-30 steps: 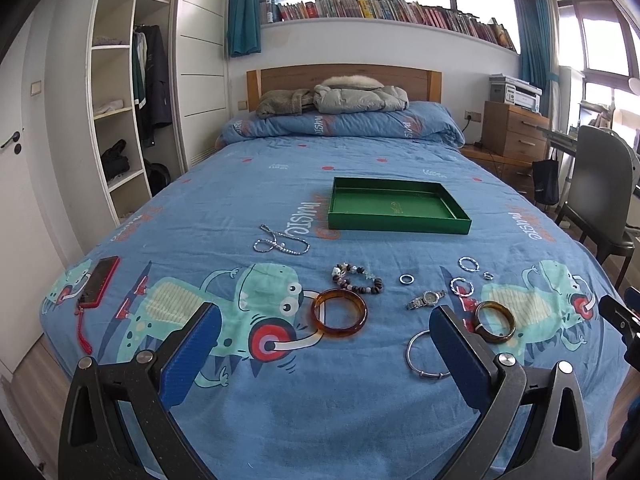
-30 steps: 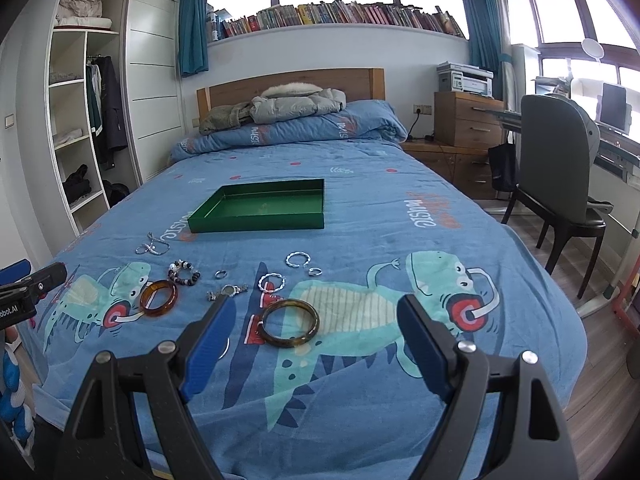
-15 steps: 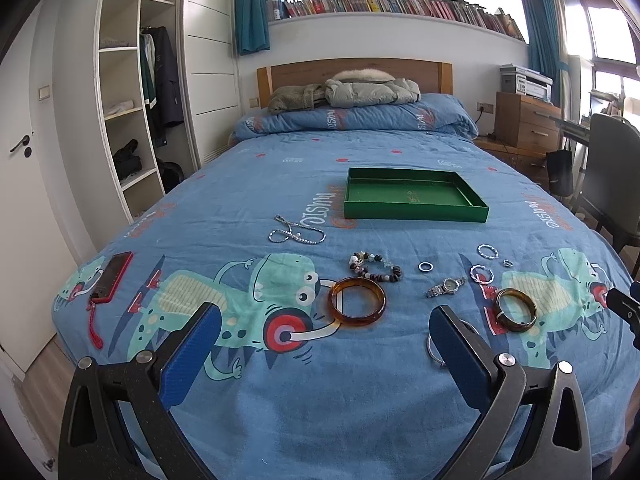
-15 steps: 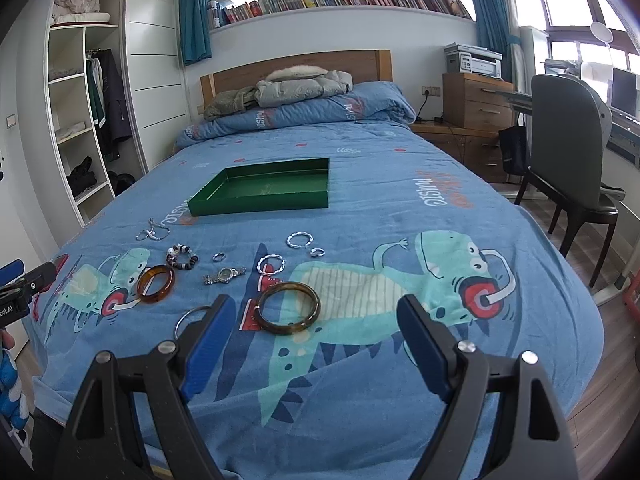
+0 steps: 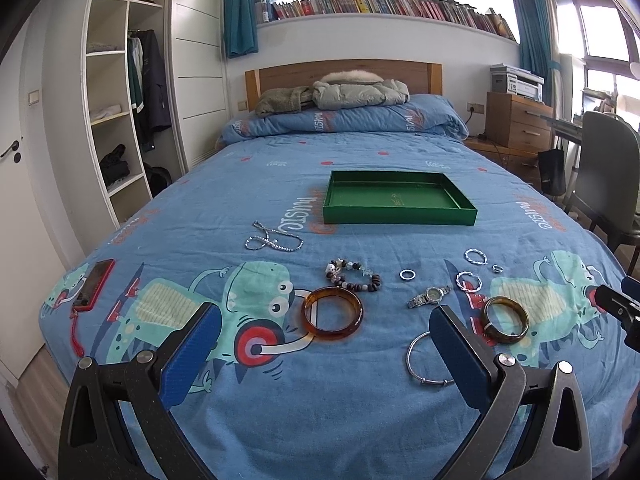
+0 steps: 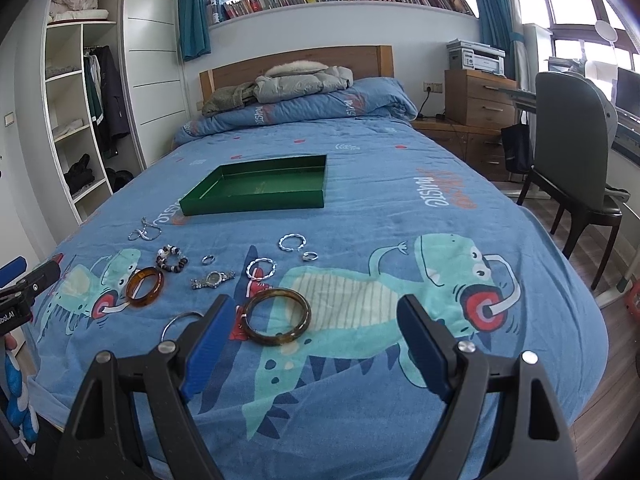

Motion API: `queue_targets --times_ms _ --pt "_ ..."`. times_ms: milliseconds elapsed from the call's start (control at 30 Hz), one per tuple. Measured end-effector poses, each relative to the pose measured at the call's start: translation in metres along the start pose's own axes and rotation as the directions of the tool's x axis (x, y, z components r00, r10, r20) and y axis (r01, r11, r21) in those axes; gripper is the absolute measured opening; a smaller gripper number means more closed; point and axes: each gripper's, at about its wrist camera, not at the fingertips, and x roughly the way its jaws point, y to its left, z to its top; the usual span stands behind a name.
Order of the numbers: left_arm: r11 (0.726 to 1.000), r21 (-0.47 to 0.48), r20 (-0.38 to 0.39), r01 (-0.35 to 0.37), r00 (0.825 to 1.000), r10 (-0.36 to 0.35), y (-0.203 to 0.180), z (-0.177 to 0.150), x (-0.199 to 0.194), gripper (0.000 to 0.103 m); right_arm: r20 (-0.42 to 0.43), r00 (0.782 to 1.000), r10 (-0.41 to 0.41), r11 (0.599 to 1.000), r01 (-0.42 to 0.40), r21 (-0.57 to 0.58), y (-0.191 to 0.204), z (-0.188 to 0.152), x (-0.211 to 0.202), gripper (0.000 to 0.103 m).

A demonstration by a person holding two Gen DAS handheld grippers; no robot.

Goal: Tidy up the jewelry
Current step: 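Grasp the dark bangle with the right tool while the left tool grasps the silver bangle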

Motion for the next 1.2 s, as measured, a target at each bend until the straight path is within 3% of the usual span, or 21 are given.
queue_targets --times_ms 300,433,600,833,967,1100,1200 --pt "0.997 0.035 -0.107 0.072 0.992 -0.068 -0.018 -0.015 0.032 0.102 -0.075 0.997 0.013 0.999 -0.015 -0.033 0.005 0.001 0.031 0.081" --pt "0.989 0.036 -0.191 0.143 0.972 -0.134 -0.027 -0.025 0.055 0.085 -0.132 0.991 0.037 0.998 -0.044 -0.053 0.008 -0.001 0.054 0.078" --pt "0.977 0.009 -0.283 0.215 0.937 -0.203 -0.037 -0.034 0.086 0.074 -0.225 0.972 0.071 0.995 -0.084 -0.052 0.008 -0.003 0.092 0.045" --pt "0.967 0.019 -0.387 0.253 0.894 -0.226 -0.054 -0.046 0.131 0.049 -0.333 0.939 0.09 0.991 -0.118 -0.066 0.008 -0.011 0.141 0.031" --pt "0.964 0.084 -0.381 0.254 0.902 -0.205 -0.067 -0.047 0.14 0.046 -0.369 0.926 0.078 0.989 -0.117 -0.085 0.008 -0.016 0.159 0.028" --pt "0.95 0.137 -0.379 0.281 0.901 -0.212 -0.081 -0.042 0.147 0.012 -0.372 0.926 0.065 0.987 -0.114 -0.112 0.01 -0.017 0.168 0.021" --pt "0.943 0.179 -0.366 0.282 0.908 -0.202 -0.09 -0.039 0.148 0.005 -0.366 0.929 0.056 0.982 -0.117 -0.148 0.014 -0.016 0.172 0.01"
